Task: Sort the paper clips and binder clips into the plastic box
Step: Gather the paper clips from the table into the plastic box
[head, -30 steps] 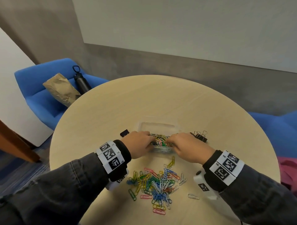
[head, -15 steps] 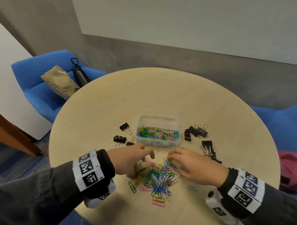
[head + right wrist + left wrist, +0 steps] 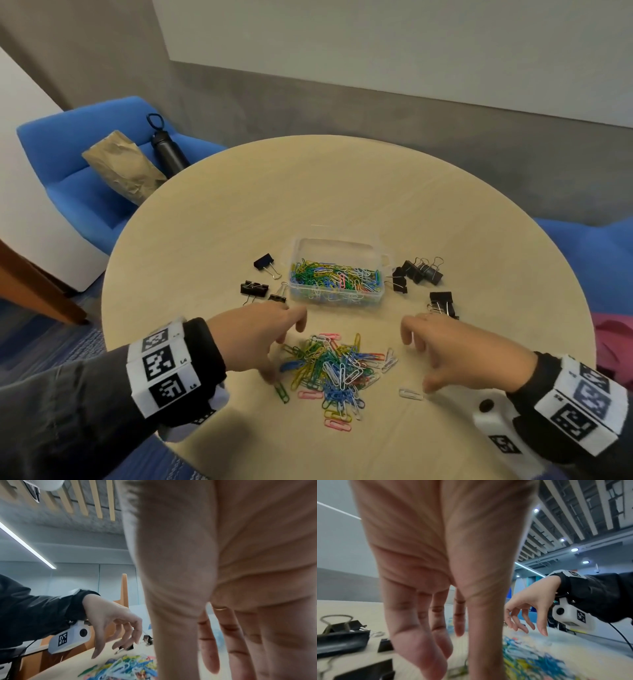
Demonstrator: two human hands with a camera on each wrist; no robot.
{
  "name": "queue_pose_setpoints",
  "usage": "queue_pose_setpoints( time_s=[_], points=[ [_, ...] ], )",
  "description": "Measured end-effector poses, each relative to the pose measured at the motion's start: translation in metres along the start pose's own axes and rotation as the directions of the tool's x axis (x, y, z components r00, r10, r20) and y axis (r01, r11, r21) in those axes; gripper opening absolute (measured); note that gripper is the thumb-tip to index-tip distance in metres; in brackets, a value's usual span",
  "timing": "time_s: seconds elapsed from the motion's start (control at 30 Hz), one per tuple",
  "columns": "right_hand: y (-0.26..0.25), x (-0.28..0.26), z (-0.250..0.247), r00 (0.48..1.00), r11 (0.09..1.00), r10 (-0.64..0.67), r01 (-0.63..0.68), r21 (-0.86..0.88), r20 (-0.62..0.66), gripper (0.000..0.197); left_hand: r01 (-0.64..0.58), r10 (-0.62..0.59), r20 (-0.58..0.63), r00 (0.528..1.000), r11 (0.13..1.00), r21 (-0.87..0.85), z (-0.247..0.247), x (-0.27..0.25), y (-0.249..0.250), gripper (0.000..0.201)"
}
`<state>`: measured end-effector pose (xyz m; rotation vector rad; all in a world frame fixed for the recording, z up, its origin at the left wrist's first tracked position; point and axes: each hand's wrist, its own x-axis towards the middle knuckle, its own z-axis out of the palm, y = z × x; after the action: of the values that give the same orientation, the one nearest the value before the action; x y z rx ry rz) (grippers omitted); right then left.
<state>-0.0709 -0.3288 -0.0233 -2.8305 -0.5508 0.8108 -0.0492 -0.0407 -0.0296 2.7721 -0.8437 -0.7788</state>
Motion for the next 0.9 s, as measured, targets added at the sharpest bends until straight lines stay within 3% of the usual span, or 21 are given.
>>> queue_pose_setpoints(
  time_s=[0.2,0.43,0.5,0.67,0.8,0.9],
  points=[
    [-0.013,0.010,0.013,0.996,0.995,-0.082,0.081,0.061,0.022,0.035,-0.050,0.053,0.064,0.997,0.998,-0.043,0.011,0.010,0.003,0.062],
    [-0.030,0.026,0.010,0.990,0.991,-0.113,0.119,0.063,-0.090,0.018,-0.067,0.060,-0.042,0.997,0.976,-0.209,0.011,0.025,0.013,0.049],
    [-0.030,0.022,0.005,0.987,0.994,-0.087,0.094,0.048,-0.136,0.032,-0.076,0.058,-0.104,0.993,0.981,-0.176,0.006,0.019,0.014,0.054],
    [-0.036,0.014,0.012,0.995,0.998,-0.063,0.063,-0.006,-0.080,0.100,-0.061,0.062,-0.103,0.993,0.998,0.010,0.008,0.009,0.021,0.115],
    [-0.051,0.020,0.025,0.984,0.990,-0.141,0.138,-0.039,-0.108,0.102,-0.082,0.091,-0.082,0.993,0.992,0.097,0.020,0.020,0.036,0.128],
    [-0.057,0.025,0.026,0.975,0.987,-0.157,0.153,-0.041,-0.160,0.090,-0.076,0.088,-0.112,0.990,0.992,0.105,0.021,0.028,0.045,0.108]
  ],
)
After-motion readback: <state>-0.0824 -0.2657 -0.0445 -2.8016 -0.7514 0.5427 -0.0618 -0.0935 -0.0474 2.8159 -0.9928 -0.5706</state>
